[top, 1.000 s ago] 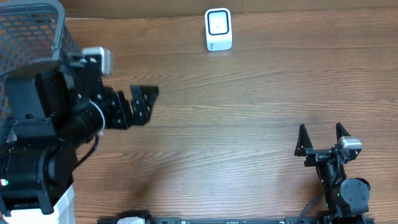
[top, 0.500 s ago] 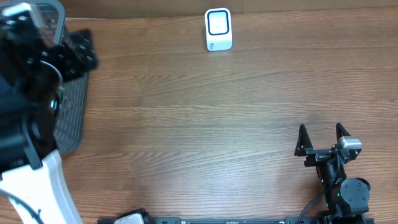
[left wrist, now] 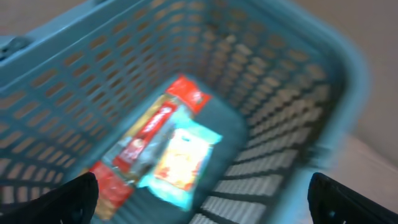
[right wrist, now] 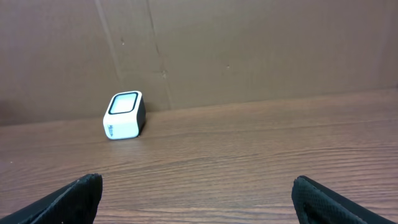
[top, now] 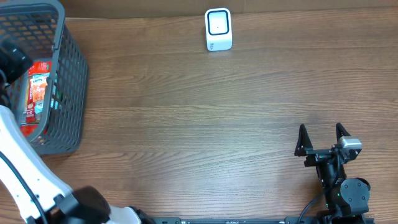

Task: Scan the item barcode
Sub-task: 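Reach the left gripper into the grey basket and grasp the Kleenex packs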

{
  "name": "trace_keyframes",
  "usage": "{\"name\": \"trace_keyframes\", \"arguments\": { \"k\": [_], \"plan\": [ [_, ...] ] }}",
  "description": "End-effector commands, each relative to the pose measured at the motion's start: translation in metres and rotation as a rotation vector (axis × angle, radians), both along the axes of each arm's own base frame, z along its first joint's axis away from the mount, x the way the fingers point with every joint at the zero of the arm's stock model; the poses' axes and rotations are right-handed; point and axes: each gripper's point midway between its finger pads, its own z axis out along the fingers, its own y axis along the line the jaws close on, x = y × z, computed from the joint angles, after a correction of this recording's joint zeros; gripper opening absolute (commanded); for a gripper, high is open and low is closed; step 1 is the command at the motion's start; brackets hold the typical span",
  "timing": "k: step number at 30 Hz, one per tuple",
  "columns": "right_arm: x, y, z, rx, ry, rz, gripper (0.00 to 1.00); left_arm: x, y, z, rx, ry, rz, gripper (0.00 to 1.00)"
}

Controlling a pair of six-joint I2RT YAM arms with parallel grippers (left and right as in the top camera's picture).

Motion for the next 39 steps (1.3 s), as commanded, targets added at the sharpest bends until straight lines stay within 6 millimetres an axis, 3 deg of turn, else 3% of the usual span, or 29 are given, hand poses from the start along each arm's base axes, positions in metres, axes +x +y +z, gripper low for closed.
{"name": "trace_keyframes", "arguments": {
  "k": [1,6,8,15,25,33,39],
  "plan": [
    [0.000,-0.002,-0.003,-0.001,0.000,-0.011,1.00,-0.003,0.031,-0.022,0.037,0.076,-0.007,1.00],
    [0.000,-0.002,-0.003,0.000,0.000,-0.011,1.00,-0.002,0.060,-0.054,0.050,0.149,-0.033,1.00],
    [0.000,-0.002,-0.003,-0.001,0.000,-0.011,1.00,0.002,0.063,-0.067,0.050,0.173,-0.084,1.00],
    [0.000,-0.002,-0.003,-0.001,0.000,-0.011,1.00,0.043,0.037,-0.114,0.002,0.148,-0.448,1.00],
    [0.000,-0.002,-0.003,-0.001,0.000,-0.011,1.00,0.061,0.032,-0.189,-0.106,0.239,-0.520,1.00],
    [0.000,-0.002,-0.003,0.000,0.000,-0.011,1.00,0.066,0.024,-0.221,-0.150,0.282,-0.558,1.00],
    [0.000,-0.002,-0.003,-0.001,0.000,-0.011,1.00,0.059,0.027,-0.244,-0.179,0.344,-0.540,1.00]
  ]
}}
